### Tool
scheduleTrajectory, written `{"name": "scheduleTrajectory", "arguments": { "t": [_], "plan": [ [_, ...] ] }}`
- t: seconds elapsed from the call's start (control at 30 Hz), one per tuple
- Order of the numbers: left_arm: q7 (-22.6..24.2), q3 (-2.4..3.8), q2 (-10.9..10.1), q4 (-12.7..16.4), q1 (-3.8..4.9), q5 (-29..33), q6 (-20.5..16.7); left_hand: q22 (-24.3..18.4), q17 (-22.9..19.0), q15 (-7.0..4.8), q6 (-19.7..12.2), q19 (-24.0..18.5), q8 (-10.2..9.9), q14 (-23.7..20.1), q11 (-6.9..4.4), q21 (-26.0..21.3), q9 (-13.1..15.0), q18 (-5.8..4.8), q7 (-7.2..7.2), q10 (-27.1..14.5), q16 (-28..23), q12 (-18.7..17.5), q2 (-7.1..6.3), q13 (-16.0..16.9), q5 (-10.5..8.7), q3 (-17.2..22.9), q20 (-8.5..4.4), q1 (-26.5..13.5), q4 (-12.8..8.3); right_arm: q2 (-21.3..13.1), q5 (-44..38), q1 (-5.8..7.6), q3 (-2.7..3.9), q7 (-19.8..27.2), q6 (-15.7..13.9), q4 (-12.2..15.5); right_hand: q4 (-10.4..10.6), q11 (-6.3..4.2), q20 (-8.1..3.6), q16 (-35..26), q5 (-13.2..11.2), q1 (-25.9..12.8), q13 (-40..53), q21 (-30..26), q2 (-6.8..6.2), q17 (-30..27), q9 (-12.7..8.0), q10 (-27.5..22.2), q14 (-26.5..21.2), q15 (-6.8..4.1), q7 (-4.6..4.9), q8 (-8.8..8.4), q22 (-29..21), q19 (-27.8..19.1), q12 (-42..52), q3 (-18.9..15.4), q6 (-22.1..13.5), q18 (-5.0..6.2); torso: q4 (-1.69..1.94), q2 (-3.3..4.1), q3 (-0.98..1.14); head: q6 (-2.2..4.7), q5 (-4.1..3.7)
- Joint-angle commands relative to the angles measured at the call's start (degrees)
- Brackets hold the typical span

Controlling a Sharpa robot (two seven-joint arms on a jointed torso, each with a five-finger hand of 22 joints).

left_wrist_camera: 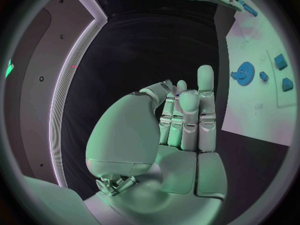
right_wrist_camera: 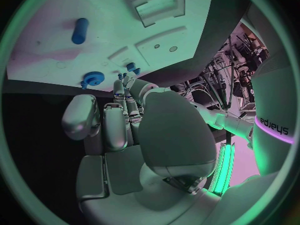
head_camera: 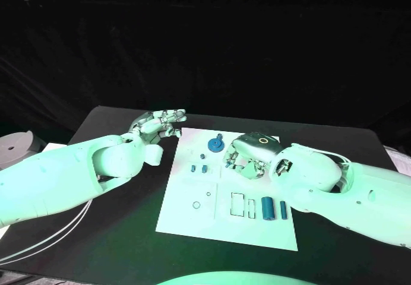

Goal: Assemble the parts on the task board

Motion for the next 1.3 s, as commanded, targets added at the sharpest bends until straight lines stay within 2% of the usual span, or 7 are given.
{"name": "scheduleTrajectory", "arguments": {
  "t": [0.03,0.07,0.23,0.33,0.47,0.87,1.3],
  "plan": [
    [0.7,0.04,0.2,0.8,0.02,-0.3,0.6,0.0,0.1,0.13,-0.2,0.3,0.0,-0.3,-0.14,0.1,-0.1,0.61,0.26,-0.3,-0.1,0.2,0.14,0.0,0.3,-0.1,-0.08,0.3,-0.4,1.6,-1.0,-1.03,-0.11,1.2,1.3,-0.3,-0.2,0.11,0.18,0.2,-0.1,-0.5,0.1,0.2,0.04,0.0,0.1,0.3,3.2,0.15,0.15,0.16,0.0,0.4,-0.1,0.4,0.2,-0.17,-0.08,-0.03,-0.04,-0.32,1.03],
    [1.0,0.04,0.2,1.0,0.02,-0.3,0.2,0.0,0.1,0.13,-0.2,0.3,0.0,-0.3,-0.14,0.1,-0.1,0.61,0.26,-0.3,-0.1,0.2,0.14,0.0,0.31,-0.1,-0.08,0.3,-0.4,2.2,-0.9,-1.43,-0.14,1.4,1.5,-0.5,-0.2,0.16,0.2,0.2,-0.1,-0.5,0.0,0.2,0.04,0.0,0.1,0.3,3.2,0.18,0.2,0.12,-0.1,0.4,-0.2,0.4,0.1,-0.17,-0.19,0.01,0.0,-0.35,1.15],
    [1.7,0.04,0.3,2.1,0.02,-0.3,-0.3,0.0,0.3,0.12,-0.2,0.3,0.0,-0.2,-0.15,0.1,-0.1,0.61,0.25,-0.3,0.0,0.3,0.13,0.0,0.35,0.0,-0.08,0.4,-0.4,4.6,0.3,-3.19,-0.49,3.2,2.5,-2.0,-0.3,0.31,0.26,0.2,-0.1,-0.6,0.0,0.1,0.04,-0.1,0.0,0.2,3.2,0.28,0.38,-0.02,-0.2,0.3,-0.4,0.5,0.0,-0.14,-0.08,0.02,-0.04,-0.66,1.49],
    [1.9,0.04,0.3,2.8,0.02,-0.3,-0.2,0.0,0.1,0.12,-0.2,0.3,0.0,-0.3,-0.15,0.1,-0.1,0.61,0.25,-0.3,-0.1,0.3,0.09,0.0,0.36,-0.1,-0.08,0.3,-0.4,5.6,0.7,-4.07,-0.75,3.9,2.8,-2.8,-0.3,0.39,0.29,0.2,-0.1,-0.7,0.0,0.1,0.04,-0.1,0.0,0.2,3.2,0.33,0.46,-0.07,-0.2,0.3,-0.5,0.5,-0.1,-0.15,-0.15,0.0,-0.06,-0.78,1.58],
    [1.9,0.04,0.3,3.2,0.02,-0.3,-0.1,0.0,0.1,0.12,-0.2,0.3,0.0,-0.3,-0.15,0.1,-0.1,0.61,0.25,-0.3,-0.1,0.3,0.09,0.0,0.36,-0.1,-0.08,0.3,-0.4,6.3,0.9,-4.91,-0.89,4.3,3.0,-3.5,-0.3,0.41,0.3,0.2,-0.1,-0.7,0.0,0.1,0.05,-0.1,0.0,0.2,3.2,0.35,0.48,-0.09,-0.2,0.3,-0.5,0.5,-0.1,-0.14,-0.19,0.01,0.06,-0.94,1.67],
    [1.7,0.04,0.2,3.3,0.02,-0.3,0.1,0.0,0.1,0.12,-0.2,0.3,0.0,-0.3,-0.15,0.1,-0.1,0.61,0.25,-0.3,-0.1,0.3,0.09,0.0,0.36,-0.1,-0.08,0.3,-0.4,7.3,1.0,-5.72,-0.99,4.4,4.1,-4.6,-0.3,0.47,0.34,0.2,-0.1,-0.8,0.0,0.1,0.05,-0.1,0.1,0.2,3.1,0.39,0.54,-0.11,-0.2,0.3,-0.6,0.4,-0.1,-0.14,-0.16,0.02,0.17,-1.13,1.74],
    [1.3,0.04,0.2,3.3,0.02,-0.3,0.5,0.0,0.0,0.13,-0.2,0.3,0.0,-0.3,-0.14,0.0,-0.1,0.6,0.27,-0.3,-0.1,0.3,-0.02,0.0,0.4,-0.1,-0.08,0.3,-0.5,7.9,0.5,-6.05,-1.02,3.6,4.9,-5.5,-0.3,0.51,0.38,0.2,-0.1,-0.9,0.0,0.1,0.05,-0.2,0.1,0.2,3.1,0.43,0.59,-0.14,-0.2,0.3,-0.6,0.4,-0.1,-0.14,-0.2,0.03,0.15,-1.23,1.67]
  ]
}}
